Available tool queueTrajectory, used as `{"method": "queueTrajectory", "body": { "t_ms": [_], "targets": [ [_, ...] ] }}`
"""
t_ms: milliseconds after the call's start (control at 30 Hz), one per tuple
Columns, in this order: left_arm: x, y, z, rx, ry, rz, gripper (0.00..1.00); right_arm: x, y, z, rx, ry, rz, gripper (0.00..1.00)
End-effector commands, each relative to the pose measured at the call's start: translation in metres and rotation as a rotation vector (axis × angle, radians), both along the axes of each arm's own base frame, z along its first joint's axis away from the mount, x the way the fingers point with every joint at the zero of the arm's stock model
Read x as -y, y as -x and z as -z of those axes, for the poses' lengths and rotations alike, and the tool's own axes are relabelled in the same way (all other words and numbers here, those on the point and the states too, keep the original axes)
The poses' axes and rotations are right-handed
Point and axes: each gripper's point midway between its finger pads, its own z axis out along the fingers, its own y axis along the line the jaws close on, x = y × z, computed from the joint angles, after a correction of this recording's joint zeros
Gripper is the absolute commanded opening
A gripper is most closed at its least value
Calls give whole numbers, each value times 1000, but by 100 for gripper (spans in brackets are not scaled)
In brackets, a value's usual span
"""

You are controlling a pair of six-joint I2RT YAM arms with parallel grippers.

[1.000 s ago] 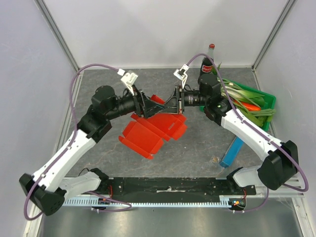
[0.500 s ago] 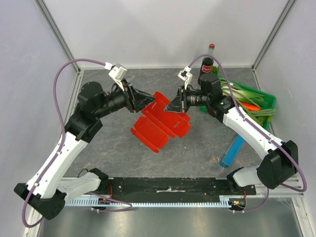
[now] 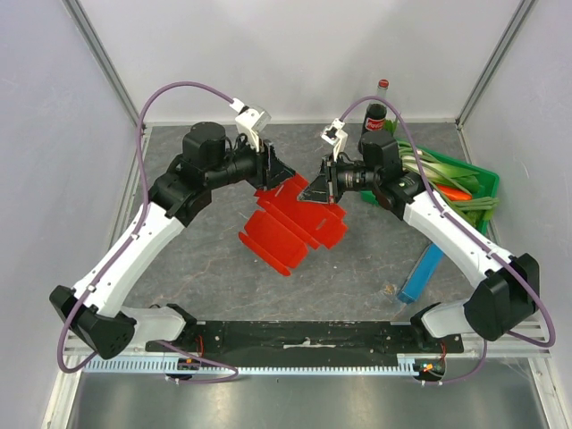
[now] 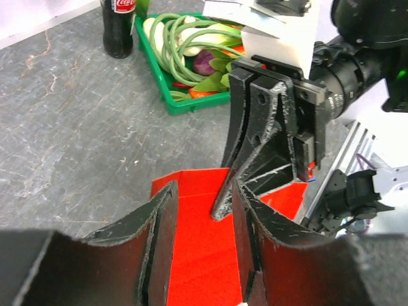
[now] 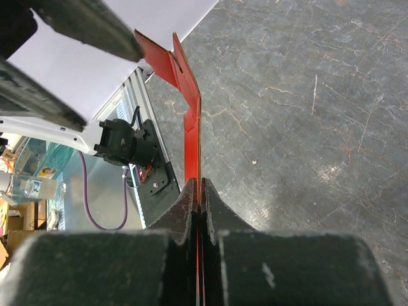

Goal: Fold the paper box

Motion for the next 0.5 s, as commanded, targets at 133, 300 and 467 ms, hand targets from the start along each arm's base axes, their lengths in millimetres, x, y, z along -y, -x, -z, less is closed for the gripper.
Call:
{"method": "queueTrajectory", "body": {
  "t_ms": [133, 300, 467],
  "targets": [
    [-2, -18, 2, 74, -89, -19, 58, -4, -1, -23, 70, -26, -31, 0],
    [2, -21, 3, 70, -79, -13, 60, -4, 0, -24, 75, -28, -36, 0],
    [-3, -23, 2, 75, -71, -36, 61, -4, 3, -25, 77, -29, -42, 0]
  ]
}}
